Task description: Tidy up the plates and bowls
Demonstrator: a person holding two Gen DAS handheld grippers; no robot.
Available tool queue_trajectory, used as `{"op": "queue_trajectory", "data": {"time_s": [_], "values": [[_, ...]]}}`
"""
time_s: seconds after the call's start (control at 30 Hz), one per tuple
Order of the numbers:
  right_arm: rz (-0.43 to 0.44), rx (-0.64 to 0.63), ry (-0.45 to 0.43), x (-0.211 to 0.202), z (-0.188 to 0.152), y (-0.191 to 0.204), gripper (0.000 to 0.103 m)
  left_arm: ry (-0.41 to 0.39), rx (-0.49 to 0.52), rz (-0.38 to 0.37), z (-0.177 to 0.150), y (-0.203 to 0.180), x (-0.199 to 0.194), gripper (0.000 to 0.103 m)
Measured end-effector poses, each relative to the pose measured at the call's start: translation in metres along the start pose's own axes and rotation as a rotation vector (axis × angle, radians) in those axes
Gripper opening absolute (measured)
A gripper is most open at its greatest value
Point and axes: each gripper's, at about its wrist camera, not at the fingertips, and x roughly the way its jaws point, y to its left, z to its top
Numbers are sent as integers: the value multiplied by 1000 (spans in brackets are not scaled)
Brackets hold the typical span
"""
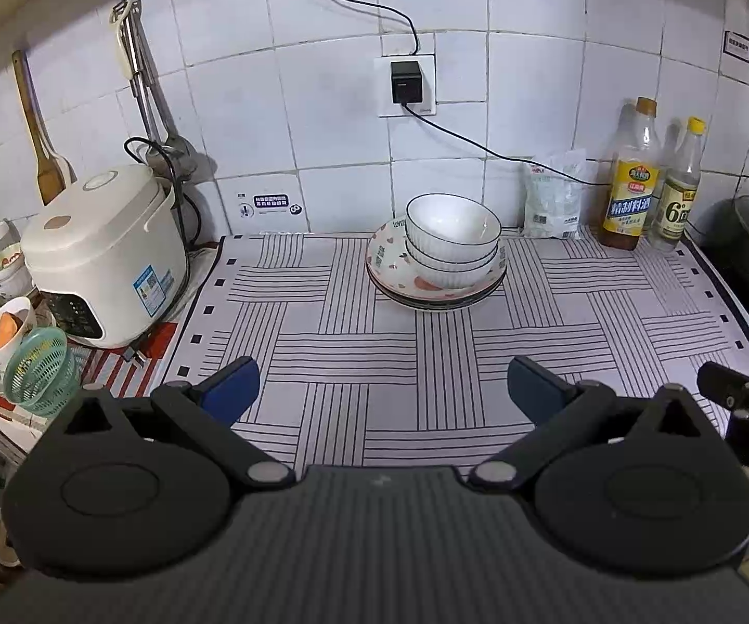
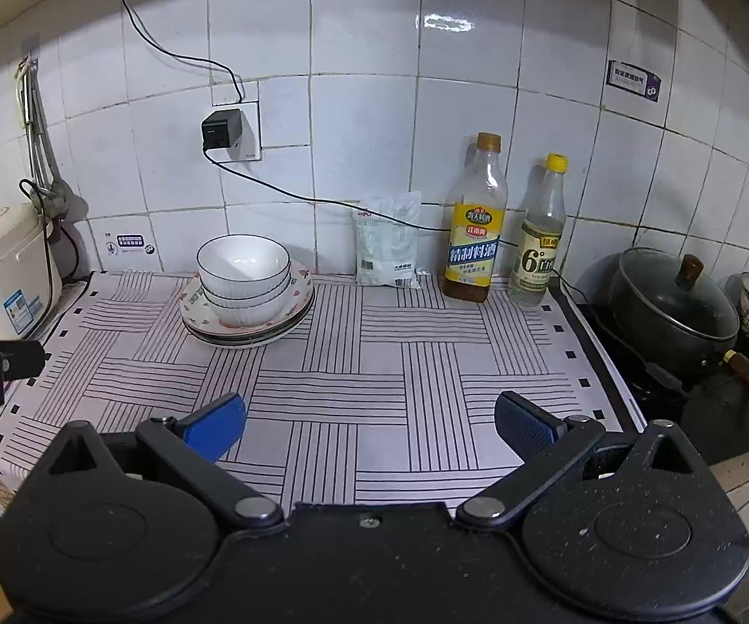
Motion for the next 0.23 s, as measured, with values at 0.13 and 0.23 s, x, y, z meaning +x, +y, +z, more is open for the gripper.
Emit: {"op": "queue_trajectory", "data": {"time_s": [0.13,0.23], "values": [[1,-6,1,0,0,0,103,16,1,-16,0,0,0,103],[5,-5,6,-1,0,-1,103,22,6,-8,0,-1,0,103]]}}
